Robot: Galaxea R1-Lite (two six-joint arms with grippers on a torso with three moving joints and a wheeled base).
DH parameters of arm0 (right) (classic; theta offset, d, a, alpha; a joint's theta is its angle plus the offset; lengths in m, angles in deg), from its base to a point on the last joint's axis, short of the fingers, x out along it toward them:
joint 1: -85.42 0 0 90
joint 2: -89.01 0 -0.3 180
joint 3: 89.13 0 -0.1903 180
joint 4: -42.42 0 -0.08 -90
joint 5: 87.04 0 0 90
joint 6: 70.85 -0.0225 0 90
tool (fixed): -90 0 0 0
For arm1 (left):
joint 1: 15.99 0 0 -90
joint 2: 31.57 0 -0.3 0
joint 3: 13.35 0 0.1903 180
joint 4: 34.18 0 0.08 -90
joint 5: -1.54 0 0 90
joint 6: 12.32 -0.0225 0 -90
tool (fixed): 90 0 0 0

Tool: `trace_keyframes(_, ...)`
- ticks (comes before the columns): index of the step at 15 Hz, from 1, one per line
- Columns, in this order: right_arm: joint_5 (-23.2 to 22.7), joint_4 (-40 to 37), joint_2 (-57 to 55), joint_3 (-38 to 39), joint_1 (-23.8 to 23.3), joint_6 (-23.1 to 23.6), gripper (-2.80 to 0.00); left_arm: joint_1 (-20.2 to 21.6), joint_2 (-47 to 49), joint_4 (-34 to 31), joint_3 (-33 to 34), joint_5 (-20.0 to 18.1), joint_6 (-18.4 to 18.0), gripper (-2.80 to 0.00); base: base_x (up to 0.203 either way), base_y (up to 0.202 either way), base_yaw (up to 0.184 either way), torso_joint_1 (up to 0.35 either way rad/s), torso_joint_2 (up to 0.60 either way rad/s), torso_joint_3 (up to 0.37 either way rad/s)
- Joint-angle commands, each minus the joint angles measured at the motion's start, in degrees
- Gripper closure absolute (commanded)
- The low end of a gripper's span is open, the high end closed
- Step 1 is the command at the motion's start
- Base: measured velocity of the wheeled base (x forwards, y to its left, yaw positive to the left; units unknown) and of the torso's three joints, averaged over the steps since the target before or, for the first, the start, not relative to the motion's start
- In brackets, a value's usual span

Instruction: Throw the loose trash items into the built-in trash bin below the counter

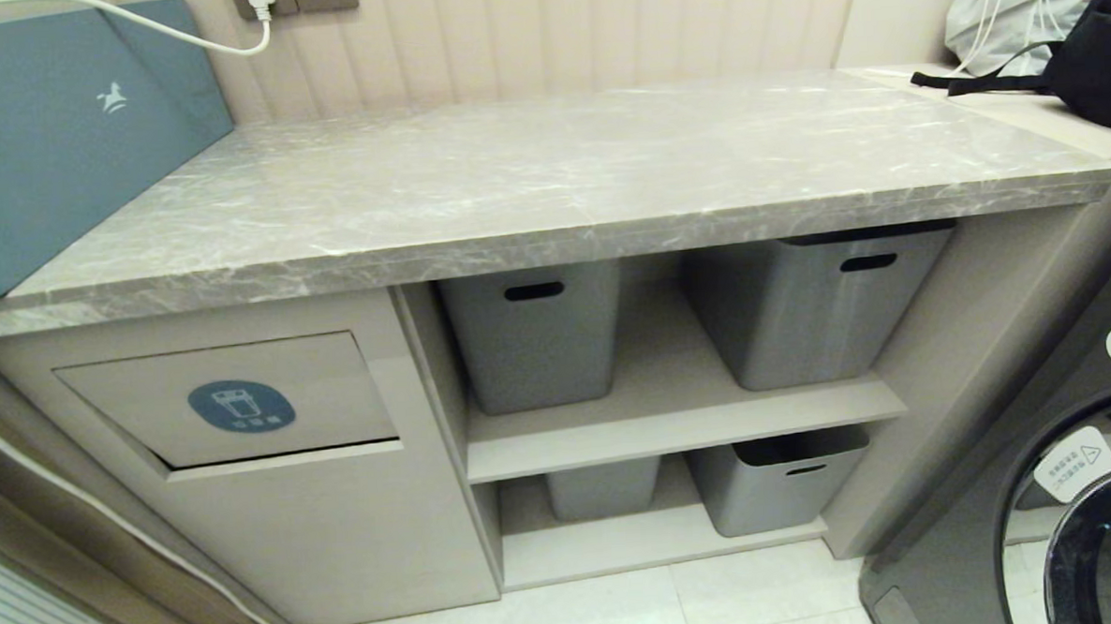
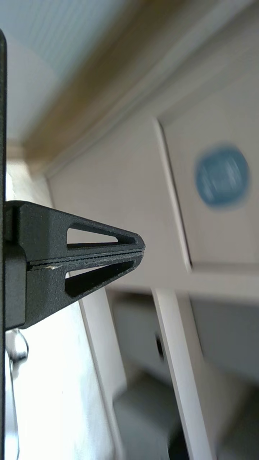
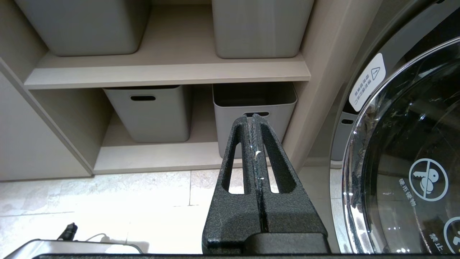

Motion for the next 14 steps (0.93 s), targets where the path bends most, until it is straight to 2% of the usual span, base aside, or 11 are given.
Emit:
trace_keyframes(1,-0.05,0.01,-0.07,0.0,0.01,0.09,0.0,-0.02,-5.81,-3.4,0.09,3.67,-0.52,0.0,0.0,0.0,0.0,0.0,0.0,0.0)
trace_keyframes(2,-0.05,0.01,-0.07,0.0,0.01,0.0,0.0,-0.36,-7.98,-6.59,0.09,5.06,-1.06,0.0,0.0,0.0,0.0,0.0,0.0,0.0)
trace_keyframes(5,-0.05,0.01,-0.07,0.0,0.01,-0.35,0.0,-1.01,-17.91,-12.36,0.08,4.14,-1.22,0.0,0.0,0.0,0.0,0.0,0.0,0.0)
trace_keyframes(6,0.12,0.01,-0.07,0.0,0.01,-0.53,0.0,-1.19,-18.08,-15.04,0.08,3.76,-0.24,0.0,0.0,0.0,0.0,0.0,0.0,0.0)
trace_keyframes(7,0.12,0.01,-0.07,0.0,0.01,-0.44,0.0,-1.32,-17.42,-17.13,0.04,3.51,3.82,0.0,0.0,0.0,0.0,0.0,0.0,0.0)
trace_keyframes(8,0.12,0.01,-0.07,0.0,0.01,-0.46,0.0,-1.4,-17.08,-17.67,0.0,3.32,5.93,0.0,0.0,0.0,0.0,0.0,0.0,0.0)
trace_keyframes(14,0.12,0.01,-0.07,0.0,0.01,-0.53,0.0,-1.41,-17.17,-17.49,0.09,3.4,6.72,0.0,0.0,0.0,0.0,0.0,0.0,0.0)
